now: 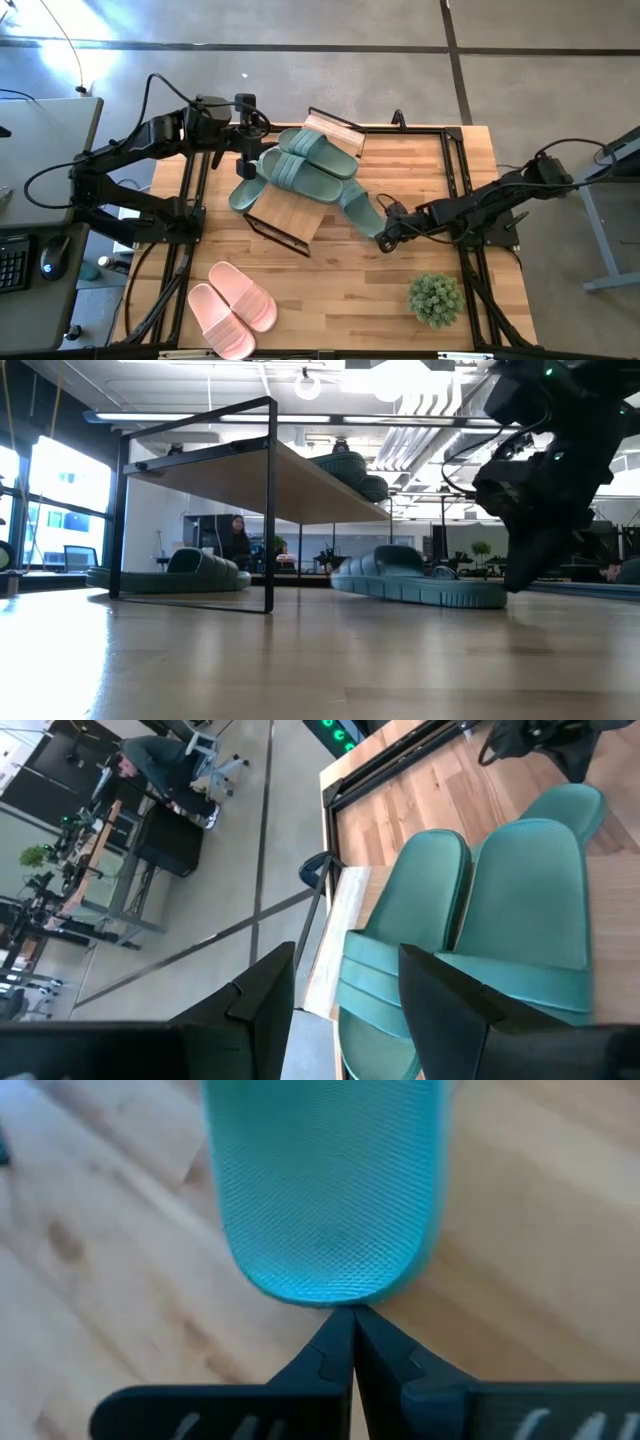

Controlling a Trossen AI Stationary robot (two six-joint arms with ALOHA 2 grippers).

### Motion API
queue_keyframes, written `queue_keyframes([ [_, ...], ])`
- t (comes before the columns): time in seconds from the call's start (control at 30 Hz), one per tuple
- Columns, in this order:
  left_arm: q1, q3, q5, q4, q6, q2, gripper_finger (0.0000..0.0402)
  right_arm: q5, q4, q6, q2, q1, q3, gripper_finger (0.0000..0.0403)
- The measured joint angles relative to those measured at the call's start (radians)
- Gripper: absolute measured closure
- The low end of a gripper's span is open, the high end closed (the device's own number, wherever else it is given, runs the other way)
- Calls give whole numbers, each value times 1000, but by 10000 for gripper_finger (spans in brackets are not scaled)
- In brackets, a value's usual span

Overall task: Pick and place slides into the shelf
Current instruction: Put the green slide under the shelf

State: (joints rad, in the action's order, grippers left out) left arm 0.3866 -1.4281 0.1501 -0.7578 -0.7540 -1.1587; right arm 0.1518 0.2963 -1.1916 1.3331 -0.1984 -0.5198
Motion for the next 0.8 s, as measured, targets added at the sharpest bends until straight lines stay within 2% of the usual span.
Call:
queue_keyframes([
  [0.17,0,0,0,0,1,0,241,42,44,30,4,46,6,403],
  [0.6,0,0,1,1,-8,0,241,35,-91,137,2,179,4,403],
  [0.8,0,0,63,1,-21,0,241,35,-106,173,2,235,4,403],
])
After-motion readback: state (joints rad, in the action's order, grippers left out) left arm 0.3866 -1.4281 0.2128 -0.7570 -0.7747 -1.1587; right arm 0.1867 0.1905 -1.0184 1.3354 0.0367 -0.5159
